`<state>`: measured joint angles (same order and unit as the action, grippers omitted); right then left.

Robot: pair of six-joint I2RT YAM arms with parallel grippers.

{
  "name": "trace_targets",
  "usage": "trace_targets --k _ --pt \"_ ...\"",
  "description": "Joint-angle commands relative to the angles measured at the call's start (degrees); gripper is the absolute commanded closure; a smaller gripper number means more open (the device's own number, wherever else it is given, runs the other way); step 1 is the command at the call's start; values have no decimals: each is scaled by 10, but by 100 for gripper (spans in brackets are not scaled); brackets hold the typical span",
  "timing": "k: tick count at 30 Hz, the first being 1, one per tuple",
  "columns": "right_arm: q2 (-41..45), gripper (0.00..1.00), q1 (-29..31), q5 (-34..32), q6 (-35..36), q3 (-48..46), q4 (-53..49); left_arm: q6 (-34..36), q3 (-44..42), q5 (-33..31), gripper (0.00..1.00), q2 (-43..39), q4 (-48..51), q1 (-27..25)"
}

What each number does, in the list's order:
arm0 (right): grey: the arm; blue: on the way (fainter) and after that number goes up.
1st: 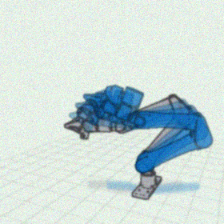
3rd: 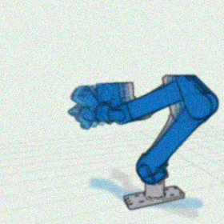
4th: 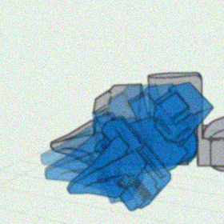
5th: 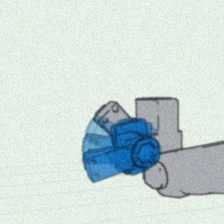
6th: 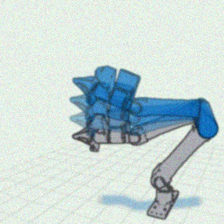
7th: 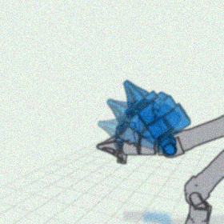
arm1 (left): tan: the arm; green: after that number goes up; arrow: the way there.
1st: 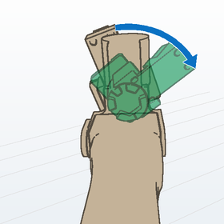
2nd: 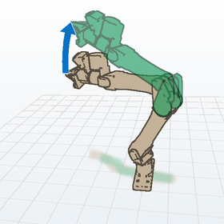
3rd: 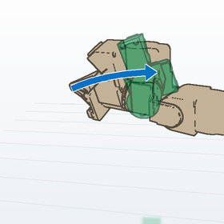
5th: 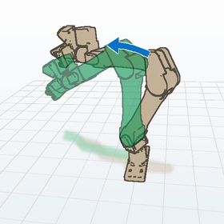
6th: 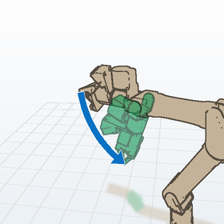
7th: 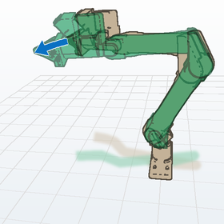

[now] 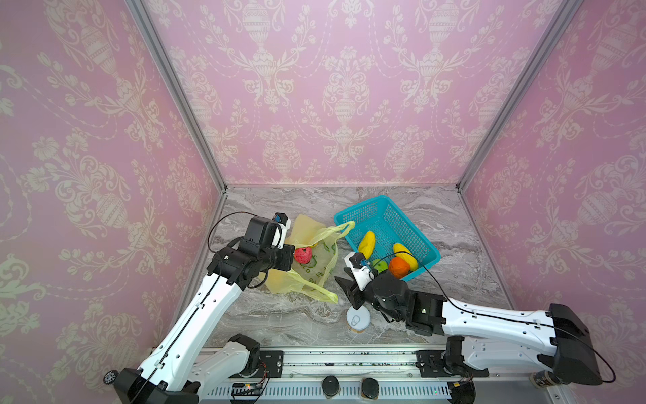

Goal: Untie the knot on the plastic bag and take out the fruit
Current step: 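Move the right gripper back into the bag held by the left gripper, then grasp the round pink fruit inside the bag with the right gripper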

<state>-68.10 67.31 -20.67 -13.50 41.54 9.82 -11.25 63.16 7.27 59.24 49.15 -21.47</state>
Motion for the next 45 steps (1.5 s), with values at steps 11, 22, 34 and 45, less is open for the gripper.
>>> trace_targets --k 11,22,34,45 --pt "-233 66 -53 28 -72 162 17 3 -4 26 100 -16 10 5" --pt "-409 64 11 -2 -100 235 57 3 -2 20 100 -19 9 6" --pt "-485 16 34 -144 -117 361 -75 3 -1 27 100 -26 8 7" --pt "-583 2 -19 -183 -183 499 -180 1 -9 79 100 -40 -7 7"
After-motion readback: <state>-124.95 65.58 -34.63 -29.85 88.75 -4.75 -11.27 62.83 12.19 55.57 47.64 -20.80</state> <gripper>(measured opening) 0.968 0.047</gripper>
